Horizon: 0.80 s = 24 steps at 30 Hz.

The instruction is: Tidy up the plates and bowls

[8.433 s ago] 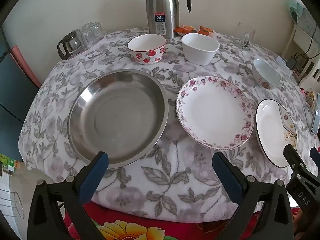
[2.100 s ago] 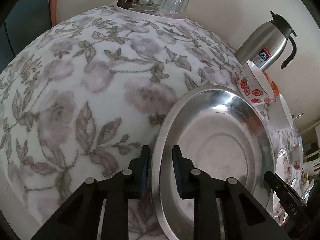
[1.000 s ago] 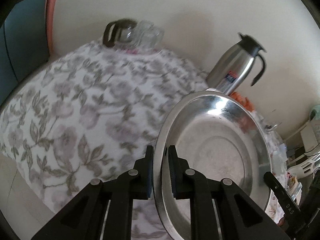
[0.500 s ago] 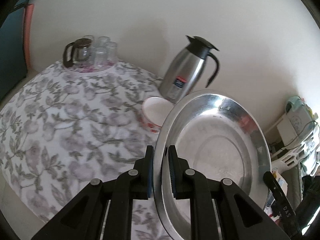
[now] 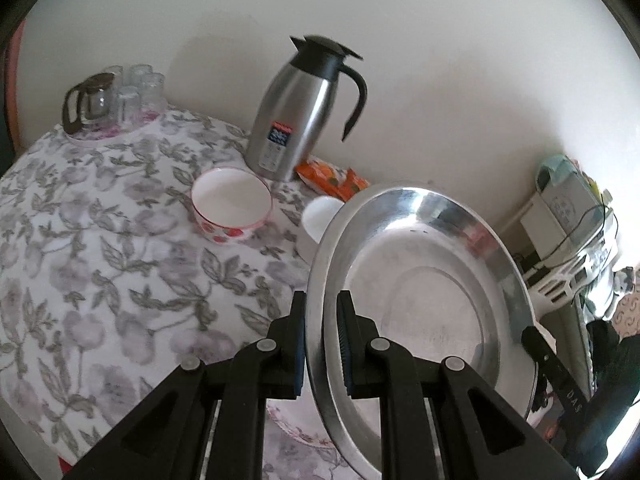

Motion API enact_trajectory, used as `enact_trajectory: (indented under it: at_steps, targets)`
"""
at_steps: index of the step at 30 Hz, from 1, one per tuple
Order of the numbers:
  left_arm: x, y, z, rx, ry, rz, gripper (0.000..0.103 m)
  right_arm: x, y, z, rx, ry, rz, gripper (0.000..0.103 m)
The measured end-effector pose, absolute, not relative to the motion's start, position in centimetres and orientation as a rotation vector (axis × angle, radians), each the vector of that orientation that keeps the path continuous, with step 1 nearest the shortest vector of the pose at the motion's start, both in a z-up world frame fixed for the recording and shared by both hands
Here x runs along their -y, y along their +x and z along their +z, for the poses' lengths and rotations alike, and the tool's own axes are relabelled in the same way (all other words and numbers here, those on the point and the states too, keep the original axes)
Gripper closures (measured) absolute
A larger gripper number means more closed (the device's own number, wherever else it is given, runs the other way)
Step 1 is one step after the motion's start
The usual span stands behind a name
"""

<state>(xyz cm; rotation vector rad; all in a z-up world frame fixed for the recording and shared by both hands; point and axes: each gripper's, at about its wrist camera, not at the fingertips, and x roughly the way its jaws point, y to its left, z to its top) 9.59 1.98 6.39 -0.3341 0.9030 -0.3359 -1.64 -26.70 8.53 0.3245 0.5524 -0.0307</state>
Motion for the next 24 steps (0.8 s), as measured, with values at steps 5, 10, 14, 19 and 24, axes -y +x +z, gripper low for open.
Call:
enact_trajectory:
  at_steps: [5, 10, 14, 19, 24]
  targets:
    - [-1.4, 9.9, 4.2, -0.946, -0.34, -0.343, 0.088, 27.0, -1.0, 7.1, -0.609, 0.322, -0.055, 0.091]
    - [-1.8, 10.5, 1.4, -1.025, -0.363, -0.312, 0.088, 26.5, 0.1, 5.1, -0.678, 0.294, -0.063, 0.091]
    - [-2.2, 10.3, 0.1, -1.066, -0.385, -0.301, 0.088, 26.5, 0.6, 3.6, -0.726, 0.299, -0.065, 0.091]
    - [-2.4, 10.7, -1.2, -1.103, -0.403, -0.295, 0.088, 26.3, 1.0, 2.5, -0.753, 0.29, -0.07, 0.091]
    - [-2.5, 11.2, -2.7, -1.14, -0.383, -0.267, 0.088, 26.0, 1.8, 0.6, -0.799, 0.275, -0.073, 0.091]
